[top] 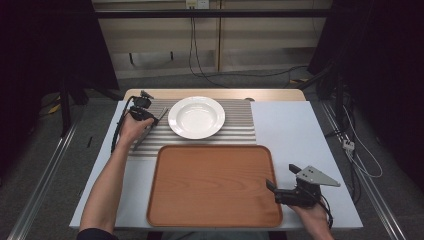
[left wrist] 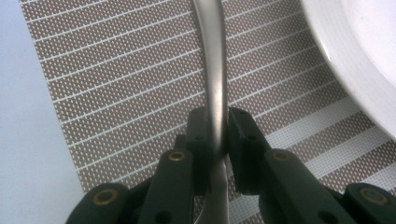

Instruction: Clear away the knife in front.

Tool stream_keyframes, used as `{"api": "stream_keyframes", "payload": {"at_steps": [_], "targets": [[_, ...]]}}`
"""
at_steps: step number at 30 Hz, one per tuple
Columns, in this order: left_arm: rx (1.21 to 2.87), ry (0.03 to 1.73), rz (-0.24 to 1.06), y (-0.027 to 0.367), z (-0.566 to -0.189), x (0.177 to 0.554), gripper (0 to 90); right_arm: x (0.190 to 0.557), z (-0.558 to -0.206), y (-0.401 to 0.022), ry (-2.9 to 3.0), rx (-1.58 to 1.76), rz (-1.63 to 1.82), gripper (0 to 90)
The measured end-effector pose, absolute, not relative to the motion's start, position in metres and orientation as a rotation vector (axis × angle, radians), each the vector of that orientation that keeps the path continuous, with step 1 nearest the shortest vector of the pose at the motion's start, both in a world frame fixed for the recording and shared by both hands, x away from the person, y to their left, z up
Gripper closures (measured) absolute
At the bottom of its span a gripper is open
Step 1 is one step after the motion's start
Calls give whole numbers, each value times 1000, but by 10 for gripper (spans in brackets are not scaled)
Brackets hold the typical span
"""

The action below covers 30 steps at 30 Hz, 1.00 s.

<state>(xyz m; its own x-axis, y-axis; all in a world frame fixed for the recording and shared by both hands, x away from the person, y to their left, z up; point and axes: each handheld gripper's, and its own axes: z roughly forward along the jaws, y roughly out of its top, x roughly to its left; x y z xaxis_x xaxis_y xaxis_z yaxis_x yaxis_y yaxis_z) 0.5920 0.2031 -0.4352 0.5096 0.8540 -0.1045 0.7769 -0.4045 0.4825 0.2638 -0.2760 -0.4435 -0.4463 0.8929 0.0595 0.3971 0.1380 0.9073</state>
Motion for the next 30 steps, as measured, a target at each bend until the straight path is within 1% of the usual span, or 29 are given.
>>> {"api": "stream_keyframes", "payload": {"at_steps": [3,9,13,15,18,23,30], "targets": [[2249,1354,224,201,-437,594,779,264,-444,-275,1919,1228,1277,23],[2285,1345,248,198,-436,596,787,266,-444,-275,1923,1233,1280,23],[2274,1362,230,197,-436,596,787,266,-444,-275,1926,1227,1282,23],[2308,1343,261,194,-435,597,782,266,-444,-276,1925,1227,1283,23],[2302,1356,266,192,-435,598,784,266,-444,-276,1919,1235,1282,23],[2292,1360,232,195,-435,598,789,265,-444,-276,1922,1229,1279,24],[2307,1336,227,196,-435,600,800,263,-444,-277,1914,1235,1281,24]]}}
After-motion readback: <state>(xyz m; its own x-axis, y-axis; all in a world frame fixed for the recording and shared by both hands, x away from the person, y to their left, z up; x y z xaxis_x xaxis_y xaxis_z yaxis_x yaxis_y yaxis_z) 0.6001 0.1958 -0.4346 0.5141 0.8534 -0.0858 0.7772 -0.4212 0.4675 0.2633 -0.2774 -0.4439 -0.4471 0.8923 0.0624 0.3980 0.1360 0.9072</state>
